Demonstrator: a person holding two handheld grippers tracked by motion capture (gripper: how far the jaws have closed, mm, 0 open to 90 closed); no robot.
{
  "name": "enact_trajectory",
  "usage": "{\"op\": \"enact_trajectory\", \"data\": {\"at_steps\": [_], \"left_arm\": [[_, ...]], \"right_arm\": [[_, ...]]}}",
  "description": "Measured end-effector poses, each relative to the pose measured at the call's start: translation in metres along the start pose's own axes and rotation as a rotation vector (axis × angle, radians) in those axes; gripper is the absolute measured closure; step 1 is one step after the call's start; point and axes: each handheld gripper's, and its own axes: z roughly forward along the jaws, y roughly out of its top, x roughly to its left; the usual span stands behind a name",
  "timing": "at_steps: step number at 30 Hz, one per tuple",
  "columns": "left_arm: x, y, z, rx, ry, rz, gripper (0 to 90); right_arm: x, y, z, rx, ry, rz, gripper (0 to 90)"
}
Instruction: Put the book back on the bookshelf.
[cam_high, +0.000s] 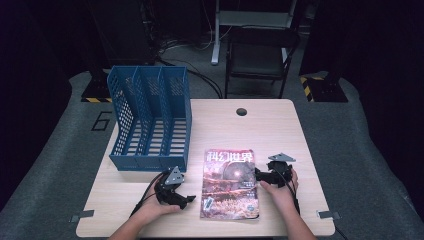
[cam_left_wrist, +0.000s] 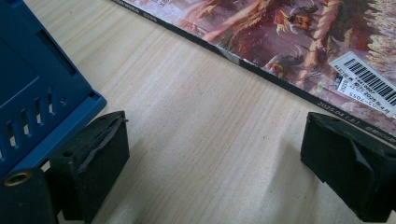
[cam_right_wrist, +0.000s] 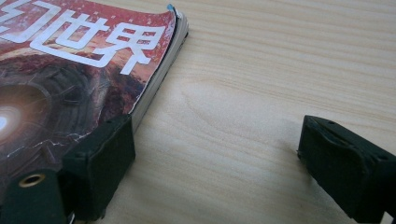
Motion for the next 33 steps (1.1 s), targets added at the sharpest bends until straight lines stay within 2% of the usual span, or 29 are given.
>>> {"op": "enact_trajectory", "data": {"at_steps": [11, 16, 18, 21, 22, 23, 24, 25, 26, 29, 31, 32, 33], "left_arm": [[0.0, 0.0, 0.0, 0.0, 0.001, -0.001, 7.9], [0.0, 0.0, 0.0, -0.001, 0.002, -0.005, 8.1], [-0.001, 0.0, 0.0, 0.001, 0.009, -0.009, 8.2], [0.0, 0.0, -0.001, 0.005, 0.003, -0.018, 9.2], [-0.001, 0.0, -0.001, -0.002, 0.0, -0.032, 9.2], [-0.001, 0.0, 0.0, -0.009, 0.012, -0.038, 9.6], [-0.001, 0.0, 0.0, -0.009, 0.012, -0.038, 10.5], [-0.001, 0.001, -0.001, -0.003, 0.0, -0.039, 10.5], [0.0, 0.001, -0.002, -0.004, 0.004, -0.028, 15.7], [0.0, 0.002, -0.003, -0.006, 0.004, -0.044, 17.4], [0.0, 0.004, -0.005, 0.005, -0.006, -0.059, 22.7], [0.0, 0.005, -0.005, 0.003, -0.033, -0.081, 24.6], [0.0, 0.005, -0.005, 0.003, -0.033, -0.081, 24.6]], "right_arm": [[0.0, 0.0, 0.0, -0.001, -0.001, 0.0, 10.9], [0.002, 0.0, -0.001, -0.009, 0.006, 0.01, 15.3], [0.002, 0.0, -0.001, -0.012, 0.007, -0.001, 16.3], [0.002, 0.001, -0.002, -0.006, 0.015, -0.007, 19.6], [0.002, 0.001, -0.003, -0.001, 0.015, -0.008, 21.3], [0.004, 0.002, -0.004, 0.002, 0.021, -0.007, 25.1], [0.004, 0.002, -0.004, 0.002, 0.021, -0.007, 25.1], [0.004, 0.002, -0.004, -0.001, 0.022, -0.01, 27.2], [0.005, 0.003, -0.006, 0.01, 0.038, -0.022, 32.3], [0.007, 0.005, -0.007, 0.027, 0.059, -0.018, 37.1], [0.008, 0.006, -0.009, 0.034, 0.072, -0.021, 39.9], [0.009, 0.008, -0.011, 0.031, 0.069, -0.03, 41.2], [0.009, 0.008, -0.011, 0.031, 0.069, -0.03, 41.2]]}}
